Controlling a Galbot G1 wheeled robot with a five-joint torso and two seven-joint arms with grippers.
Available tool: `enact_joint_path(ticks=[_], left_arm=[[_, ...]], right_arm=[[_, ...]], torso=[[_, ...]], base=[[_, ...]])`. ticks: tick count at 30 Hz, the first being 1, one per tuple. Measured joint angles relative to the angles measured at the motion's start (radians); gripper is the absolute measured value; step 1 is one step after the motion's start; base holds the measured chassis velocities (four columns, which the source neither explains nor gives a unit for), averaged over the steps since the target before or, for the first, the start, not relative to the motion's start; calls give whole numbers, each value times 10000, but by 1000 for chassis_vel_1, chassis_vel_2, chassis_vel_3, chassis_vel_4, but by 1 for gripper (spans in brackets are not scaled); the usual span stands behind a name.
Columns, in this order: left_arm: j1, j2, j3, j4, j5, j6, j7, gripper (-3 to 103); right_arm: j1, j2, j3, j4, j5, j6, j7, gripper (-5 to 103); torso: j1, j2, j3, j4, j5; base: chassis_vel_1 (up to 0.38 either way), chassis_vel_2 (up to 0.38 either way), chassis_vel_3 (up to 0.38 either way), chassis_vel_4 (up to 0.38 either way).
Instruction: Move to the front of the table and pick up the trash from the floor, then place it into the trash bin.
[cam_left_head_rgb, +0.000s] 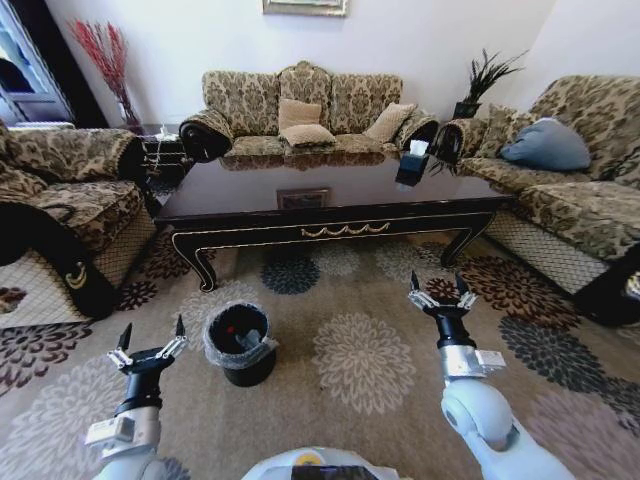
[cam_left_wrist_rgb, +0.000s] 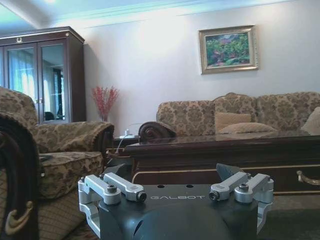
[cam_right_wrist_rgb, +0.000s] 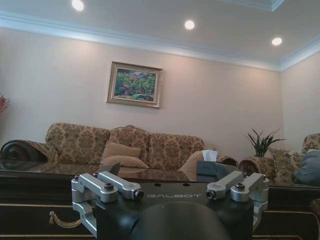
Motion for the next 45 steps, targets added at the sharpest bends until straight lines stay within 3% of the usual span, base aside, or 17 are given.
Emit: enact_joint_path(ticks=[26, 45], left_arm=[[-16, 36, -11, 11, -33, 19, 38, 100], [-16, 40, -12, 0, -38, 35, 30, 100]], right_arm=[[-6, 6, 19, -10, 29, 11, -31, 100], [0, 5, 9, -17, 37, 2, -16, 100]], torso=[[2, 0, 1, 3, 1], [1, 3, 0, 5, -2]], base=[[17, -15, -19, 19], [273, -269, -265, 280]])
